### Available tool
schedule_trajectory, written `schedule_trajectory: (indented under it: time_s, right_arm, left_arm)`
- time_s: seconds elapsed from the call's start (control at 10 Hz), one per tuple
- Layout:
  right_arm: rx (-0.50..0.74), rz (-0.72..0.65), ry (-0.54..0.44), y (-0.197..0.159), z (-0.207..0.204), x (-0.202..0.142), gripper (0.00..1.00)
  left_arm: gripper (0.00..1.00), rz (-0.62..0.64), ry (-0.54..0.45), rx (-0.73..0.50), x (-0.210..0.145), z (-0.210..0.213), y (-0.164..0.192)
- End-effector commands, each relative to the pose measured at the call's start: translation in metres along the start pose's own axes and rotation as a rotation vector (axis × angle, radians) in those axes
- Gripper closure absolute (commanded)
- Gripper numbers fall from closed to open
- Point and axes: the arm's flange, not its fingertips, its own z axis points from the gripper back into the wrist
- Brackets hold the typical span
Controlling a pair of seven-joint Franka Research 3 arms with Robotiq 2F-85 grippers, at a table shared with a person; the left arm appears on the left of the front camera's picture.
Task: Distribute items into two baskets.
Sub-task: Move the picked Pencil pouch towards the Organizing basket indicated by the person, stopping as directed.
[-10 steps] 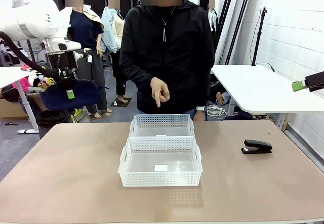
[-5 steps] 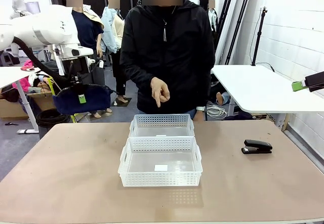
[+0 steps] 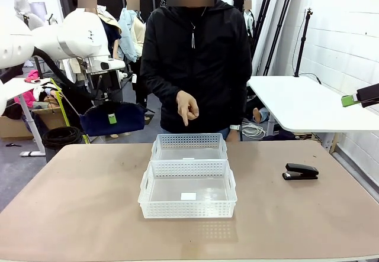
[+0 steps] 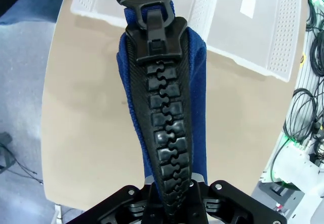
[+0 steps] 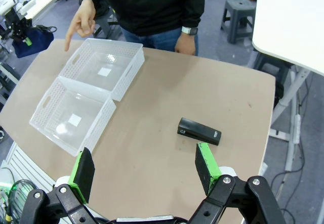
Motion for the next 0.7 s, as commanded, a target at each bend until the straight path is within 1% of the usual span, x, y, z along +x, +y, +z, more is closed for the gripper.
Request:
schedule_trajectory:
  time_s: [0.0, 0.4, 0.6]
  right_arm:
    - [0.01, -0.003, 0.0, 0.0, -0.002, 0.0, 0.0]
    - [0.01, -0.003, 0.0, 0.0, -0.002, 0.0, 0.0]
    - [0.01, -0.003, 0.0, 0.0, -0.002, 0.0, 0.0]
  left_arm:
    - [1.0, -0.037, -0.029, 0.009, 0.019, 0.008, 0.011]
    - [1.0, -0.11, -0.001, -0.023, 0.053, -0.01, 0.005]
    - [1.0, -0.109, 0.002, -0.027, 0.058, -0.012, 0.003]
